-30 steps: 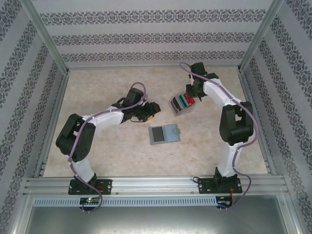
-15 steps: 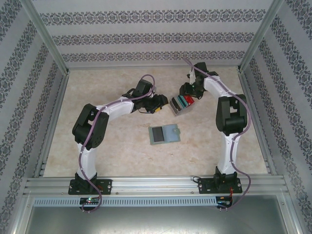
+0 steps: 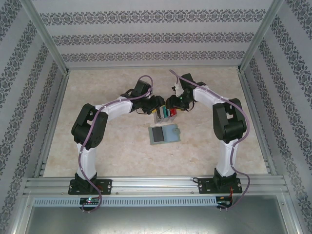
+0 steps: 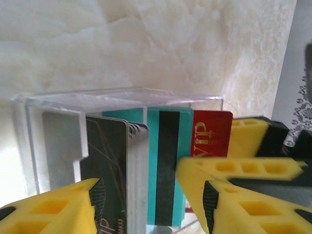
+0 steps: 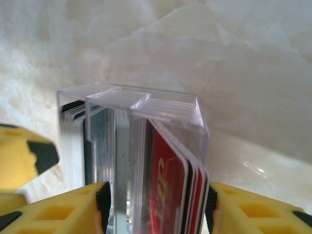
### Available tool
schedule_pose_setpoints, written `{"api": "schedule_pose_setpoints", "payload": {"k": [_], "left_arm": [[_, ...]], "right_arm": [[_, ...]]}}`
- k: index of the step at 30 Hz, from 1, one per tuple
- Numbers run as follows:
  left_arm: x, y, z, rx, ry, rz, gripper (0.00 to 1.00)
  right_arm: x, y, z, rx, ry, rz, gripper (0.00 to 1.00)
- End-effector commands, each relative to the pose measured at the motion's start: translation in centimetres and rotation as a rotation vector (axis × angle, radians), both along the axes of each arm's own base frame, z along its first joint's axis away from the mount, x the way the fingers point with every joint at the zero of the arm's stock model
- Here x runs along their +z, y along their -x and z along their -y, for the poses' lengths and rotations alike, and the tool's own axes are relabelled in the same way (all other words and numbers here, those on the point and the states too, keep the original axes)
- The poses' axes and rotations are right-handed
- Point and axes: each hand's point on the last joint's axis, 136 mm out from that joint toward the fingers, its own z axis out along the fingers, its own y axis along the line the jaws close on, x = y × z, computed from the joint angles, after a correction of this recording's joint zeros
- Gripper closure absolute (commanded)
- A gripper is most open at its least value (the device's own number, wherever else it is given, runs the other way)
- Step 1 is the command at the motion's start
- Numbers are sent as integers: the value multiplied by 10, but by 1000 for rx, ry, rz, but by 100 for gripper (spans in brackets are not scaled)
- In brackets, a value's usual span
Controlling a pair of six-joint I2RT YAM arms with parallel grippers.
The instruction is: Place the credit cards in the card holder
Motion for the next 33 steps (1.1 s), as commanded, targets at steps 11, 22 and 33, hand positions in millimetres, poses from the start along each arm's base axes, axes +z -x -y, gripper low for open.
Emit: {"api": "schedule_pose_setpoints", "payload": {"k": [11,22,33], "left_arm": [[-23,0,-9,5,-59,-42,42],[-37,7,-14,8,-91,-78,43],[-38,9,-16,9,-91,-83,44]], "right_arm": [[19,-1,23,-29,192,85,50],[-12,1,30,-20,286,35,52],[23,-7,48,-67,373,136,56]]}}
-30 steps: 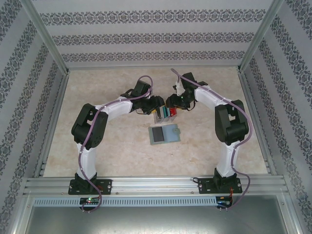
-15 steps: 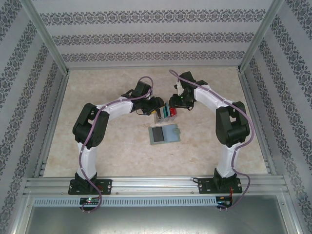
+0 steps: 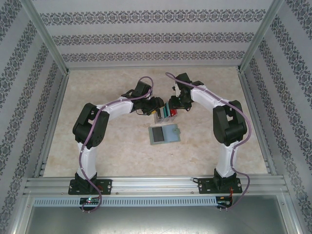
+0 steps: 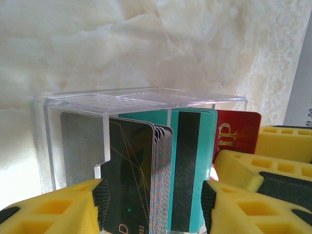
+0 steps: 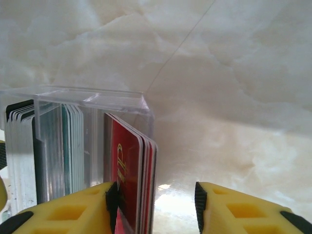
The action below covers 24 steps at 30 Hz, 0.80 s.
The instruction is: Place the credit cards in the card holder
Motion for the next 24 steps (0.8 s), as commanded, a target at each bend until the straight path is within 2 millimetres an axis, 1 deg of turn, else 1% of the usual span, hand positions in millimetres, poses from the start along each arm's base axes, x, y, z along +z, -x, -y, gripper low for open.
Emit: {"api": "schedule_pose_setpoints", "payload": {"k": [1,3,8,13,15,19,24], "left_arm": [[-27,8,-14,14,-63,-67,44],[-27,8,-13,14,-61,-67,44],[-25,7,-12,16,-48,-64,44],[-25,7,-11,16,-41,-65,44],[-25,8,-10,14,-40,-65,44],[-25,8,-9,16,-29,-64,44],[-24,7,-9,15,-26,-62,44]], "right_arm": [[25,-4,21,-30,90,65,57],[27,-4,22,-27,90,69,63],[21,-1,19,-9,93,52,63],[26,-2,19,-7,103,67,65],[27,-2,17,0,95,71,72],[28,-2,17,13,127,77,71],[34,-6,25,5,187,98,67]]}}
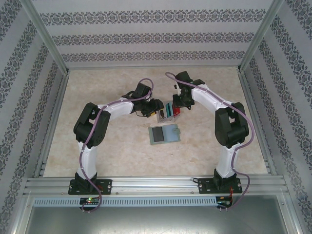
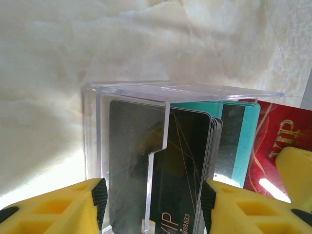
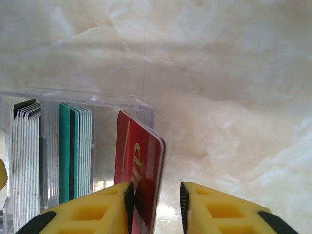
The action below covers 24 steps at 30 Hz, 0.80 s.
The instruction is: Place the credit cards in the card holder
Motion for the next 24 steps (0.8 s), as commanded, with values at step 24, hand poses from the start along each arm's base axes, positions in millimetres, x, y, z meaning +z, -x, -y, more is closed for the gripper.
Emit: {"api": "schedule_pose_setpoints", "payload": {"k": [24], "left_arm": [[-12,3,-4,11,2,-37,44]], "right_arm": [[-9,3,-12,22,-8,-42,62]]}}
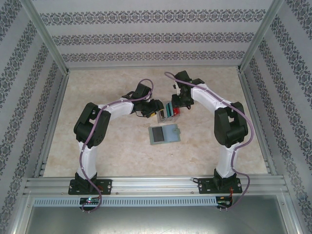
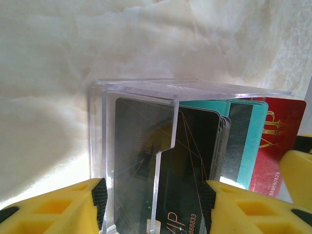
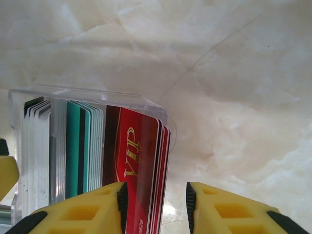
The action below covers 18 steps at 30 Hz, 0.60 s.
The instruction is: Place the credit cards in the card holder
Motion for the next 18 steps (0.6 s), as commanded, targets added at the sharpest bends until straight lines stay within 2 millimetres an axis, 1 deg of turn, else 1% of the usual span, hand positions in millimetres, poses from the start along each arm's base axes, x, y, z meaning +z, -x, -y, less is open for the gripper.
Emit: {"api": "schedule_pose_setpoints", "payload": {"k": [1,3,5,11,14,18], "left_arm": [[-8,1,-4,11,2,-26,44],[-8,1,-4,13,1,-25,44],[-9,1,-4,14,1,-28,44],[-9,0,-4,14,1,-28,44],[-9,0,-4,14,0,-26,44],[-9,1,-4,12,-1,-27,44]], "right_arm": [[-7,0,-2,-7,24,-14,62],[-9,-1,3,-10,54,-14,62],[-8,-2,8,-12,91,-4,65],[15,-5,13,-15,122,67,64],[16,-4,14,-9,126,64,66],[15,-3,15,-8,146,65,66]]}}
